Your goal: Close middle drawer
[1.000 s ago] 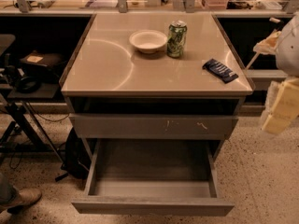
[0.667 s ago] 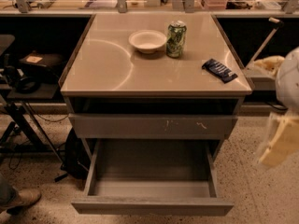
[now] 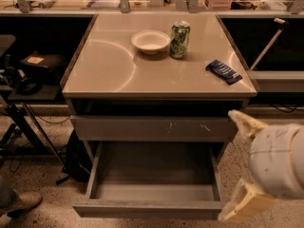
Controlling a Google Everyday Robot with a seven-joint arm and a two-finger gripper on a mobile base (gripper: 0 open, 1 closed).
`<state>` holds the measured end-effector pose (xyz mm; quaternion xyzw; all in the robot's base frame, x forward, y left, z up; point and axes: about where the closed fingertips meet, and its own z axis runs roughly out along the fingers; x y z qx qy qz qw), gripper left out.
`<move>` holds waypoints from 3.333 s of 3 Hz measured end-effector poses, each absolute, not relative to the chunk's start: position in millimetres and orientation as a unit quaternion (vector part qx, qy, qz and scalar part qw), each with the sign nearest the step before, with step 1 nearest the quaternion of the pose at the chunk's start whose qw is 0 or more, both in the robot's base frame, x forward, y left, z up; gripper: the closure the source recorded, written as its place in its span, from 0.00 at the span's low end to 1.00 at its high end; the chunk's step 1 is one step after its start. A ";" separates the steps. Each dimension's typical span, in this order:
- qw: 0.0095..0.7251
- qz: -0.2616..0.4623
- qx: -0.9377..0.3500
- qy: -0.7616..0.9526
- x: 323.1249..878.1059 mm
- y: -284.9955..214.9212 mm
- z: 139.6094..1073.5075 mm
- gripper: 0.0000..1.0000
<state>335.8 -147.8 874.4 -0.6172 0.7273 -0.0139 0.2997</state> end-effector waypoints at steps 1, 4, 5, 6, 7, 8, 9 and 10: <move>0.279 0.020 -0.596 0.753 331.4 -143.0 775.9 0.00; 0.255 -0.004 -0.577 0.776 321.2 -157.6 713.8 0.00; 0.223 -0.047 -0.610 0.759 313.4 -146.0 660.3 0.00; 0.190 -0.091 -0.614 0.761 285.4 -179.9 623.7 0.00; 0.176 -0.100 -0.614 0.763 278.2 -188.9 614.9 0.00; 0.169 -0.059 -0.610 0.772 274.6 -190.0 587.9 0.00; 0.144 -0.001 -0.592 0.793 265.8 -200.5 538.1 0.00; 0.119 0.044 -0.573 0.810 255.2 -209.3 492.3 0.00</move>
Offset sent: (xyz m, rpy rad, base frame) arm -0.0025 0.0059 -0.0765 0.0331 0.0633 -0.0298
